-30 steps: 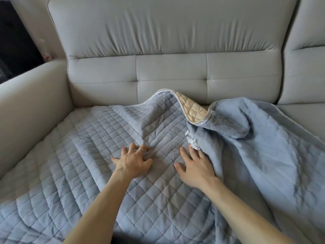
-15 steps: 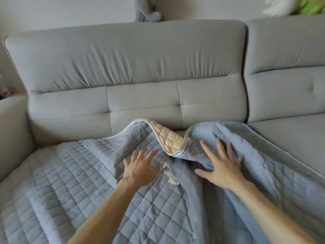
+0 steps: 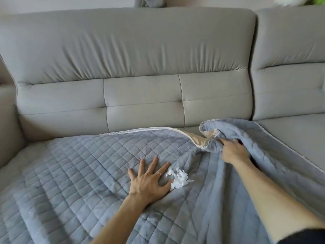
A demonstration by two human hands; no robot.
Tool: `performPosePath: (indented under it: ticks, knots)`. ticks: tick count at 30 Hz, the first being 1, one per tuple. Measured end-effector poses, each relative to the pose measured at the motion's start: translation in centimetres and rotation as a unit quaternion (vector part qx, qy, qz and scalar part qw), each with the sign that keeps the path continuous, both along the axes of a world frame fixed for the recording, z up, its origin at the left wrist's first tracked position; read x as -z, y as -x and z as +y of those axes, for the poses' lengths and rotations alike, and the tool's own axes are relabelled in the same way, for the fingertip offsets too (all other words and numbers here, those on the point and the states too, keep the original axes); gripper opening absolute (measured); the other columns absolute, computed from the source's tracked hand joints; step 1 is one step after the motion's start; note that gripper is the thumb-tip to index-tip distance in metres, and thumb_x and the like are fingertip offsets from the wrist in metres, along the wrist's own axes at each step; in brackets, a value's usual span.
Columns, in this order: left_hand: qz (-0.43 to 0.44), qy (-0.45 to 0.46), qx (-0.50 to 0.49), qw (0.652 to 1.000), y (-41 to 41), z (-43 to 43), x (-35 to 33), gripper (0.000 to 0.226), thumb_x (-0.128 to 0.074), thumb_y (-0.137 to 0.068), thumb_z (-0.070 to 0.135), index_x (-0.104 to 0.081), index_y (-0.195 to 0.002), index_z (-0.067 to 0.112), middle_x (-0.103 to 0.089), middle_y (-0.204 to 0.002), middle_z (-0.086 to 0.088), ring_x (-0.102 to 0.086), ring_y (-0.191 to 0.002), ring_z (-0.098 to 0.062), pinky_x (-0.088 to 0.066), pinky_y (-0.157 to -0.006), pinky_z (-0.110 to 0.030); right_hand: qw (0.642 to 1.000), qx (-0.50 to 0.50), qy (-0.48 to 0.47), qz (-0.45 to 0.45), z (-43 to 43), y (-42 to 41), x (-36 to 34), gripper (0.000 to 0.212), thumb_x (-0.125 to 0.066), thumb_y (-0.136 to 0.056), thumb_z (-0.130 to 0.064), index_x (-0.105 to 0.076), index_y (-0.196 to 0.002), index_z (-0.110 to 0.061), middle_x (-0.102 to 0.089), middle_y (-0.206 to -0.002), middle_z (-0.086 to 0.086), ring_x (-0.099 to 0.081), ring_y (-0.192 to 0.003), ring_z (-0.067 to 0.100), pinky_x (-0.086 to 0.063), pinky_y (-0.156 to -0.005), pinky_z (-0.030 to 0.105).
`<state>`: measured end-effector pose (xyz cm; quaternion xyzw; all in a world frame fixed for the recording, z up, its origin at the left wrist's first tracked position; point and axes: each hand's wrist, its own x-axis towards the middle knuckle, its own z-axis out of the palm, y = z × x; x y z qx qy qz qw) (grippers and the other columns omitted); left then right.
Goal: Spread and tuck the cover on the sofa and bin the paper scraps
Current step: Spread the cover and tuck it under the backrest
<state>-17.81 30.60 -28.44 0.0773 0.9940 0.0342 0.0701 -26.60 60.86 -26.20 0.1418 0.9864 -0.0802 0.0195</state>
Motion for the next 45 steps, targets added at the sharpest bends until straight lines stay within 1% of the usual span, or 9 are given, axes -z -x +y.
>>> performPosePath:
  ticks: [4, 6, 11, 18, 24, 29, 33, 38, 45]
  knots:
    - [-0.046, 0.001, 0.03, 0.998, -1.3, 1.4, 0.5, 0.065, -0.018, -0.082, 0.081, 0.001, -0.142, 0.065, 0.002, -0.163, 0.015, 0.004, -0.148, -0.031, -0.01, -0.108, -0.069, 0.973, 0.145, 0.168, 0.067, 1.0, -0.6, -3.0, 0.052, -0.051, -0.092, -0.031, -0.048, -0.14, -0.01, -0.052, -0.138, 0.022, -0.05, -0.125, 0.041, -0.042, -0.099, 0.046]
    - [-0.073, -0.032, 0.041, 0.996, -1.3, 0.5, -0.4, 0.069, -0.024, -0.078, 0.085, -0.012, -0.142, 0.064, -0.015, -0.161, 0.017, -0.013, -0.147, -0.027, -0.026, -0.108, -0.062, 0.973, 0.17, 0.126, 0.093, -1.5, -2.2, -3.3, 0.065, -0.055, -0.085, -0.036, -0.039, -0.142, -0.011, -0.041, -0.146, 0.023, -0.037, -0.134, 0.043, -0.031, -0.106, 0.059]
    - [-0.024, -0.231, -0.037, 0.972, 1.9, -6.0, -3.1, 0.031, -0.052, -0.09, 0.05, -0.063, -0.118, 0.042, -0.068, -0.116, 0.015, -0.063, -0.108, -0.01, -0.05, -0.093, -0.03, 0.974, -0.024, 0.003, 0.227, -11.5, -3.9, -2.4, 0.085, -0.07, -0.066, -0.03, -0.038, -0.142, -0.01, -0.036, -0.15, 0.018, -0.02, -0.143, 0.037, -0.017, -0.109, 0.065]
    - [0.029, -0.137, -0.145, 0.979, 4.4, -15.2, -2.7, 0.037, -0.048, -0.094, 0.037, -0.056, -0.13, 0.037, -0.056, -0.135, 0.004, -0.053, -0.121, -0.017, -0.046, -0.097, -0.033, 0.957, -0.237, 0.061, 0.155, -21.7, -2.5, -1.1, 0.062, -0.039, -0.079, -0.034, -0.048, -0.138, -0.017, -0.036, -0.155, 0.003, -0.022, -0.146, 0.021, -0.026, -0.115, 0.043]
    - [0.059, -0.111, -0.179, 0.976, 9.5, -21.5, -3.1, 0.045, -0.04, -0.094, 0.046, -0.054, -0.134, 0.031, -0.057, -0.136, 0.005, -0.057, -0.118, -0.02, -0.049, -0.095, -0.037, 0.93, -0.33, 0.149, 0.061, -29.5, 3.8, 0.0, 0.044, -0.04, -0.097, -0.025, -0.05, -0.14, -0.027, -0.042, -0.151, -0.008, -0.036, -0.139, 0.015, -0.032, -0.111, 0.03]
    - [0.069, -0.091, -0.152, 0.982, 15.3, -21.6, -1.2, 0.04, -0.033, -0.098, 0.042, -0.063, -0.12, 0.027, -0.061, -0.13, 0.0, -0.056, -0.117, -0.025, -0.046, -0.093, -0.033, 0.922, -0.361, 0.131, 0.05, -34.1, 8.7, 2.5, 0.038, -0.033, -0.101, -0.032, -0.059, -0.125, -0.018, -0.057, -0.137, 0.002, -0.047, -0.131, 0.023, -0.038, -0.104, 0.036]
    - [0.093, -0.054, -0.13, 0.986, 17.3, -22.5, 2.1, 0.051, -0.025, -0.1, 0.039, -0.039, -0.148, 0.027, -0.035, -0.155, 0.009, -0.029, -0.143, -0.011, -0.02, -0.116, -0.03, 0.931, -0.351, 0.047, 0.084, -35.8, 11.2, 4.8, 0.052, -0.025, -0.1, -0.04, -0.042, -0.146, -0.023, -0.037, -0.155, -0.011, -0.027, -0.144, 0.009, -0.019, -0.117, 0.038]
    - [0.137, -0.028, -0.157, 0.978, 18.3, -23.8, 3.5, 0.049, -0.027, -0.099, 0.042, -0.048, -0.141, 0.028, -0.042, -0.151, 0.009, -0.034, -0.139, -0.011, -0.022, -0.114, -0.03, 0.936, -0.326, -0.008, 0.136, -37.7, 12.0, 5.3, 0.062, -0.012, -0.088, -0.044, -0.066, -0.108, -0.021, -0.066, -0.119, -0.006, -0.053, -0.116, 0.021, -0.041, -0.095, 0.039]
    - [0.02, -0.045, -0.128, 0.991, 19.1, -24.6, 1.9, 0.062, -0.023, -0.099, 0.049, -0.023, -0.154, 0.021, -0.019, -0.162, 0.004, -0.014, -0.149, -0.011, -0.009, -0.121, -0.036, 0.938, -0.345, 0.017, 0.035, -37.6, 12.8, 4.5, 0.055, -0.015, -0.1, -0.039, -0.038, -0.145, -0.015, -0.037, -0.155, 0.0, -0.031, -0.142, 0.02, -0.026, -0.112, 0.046]
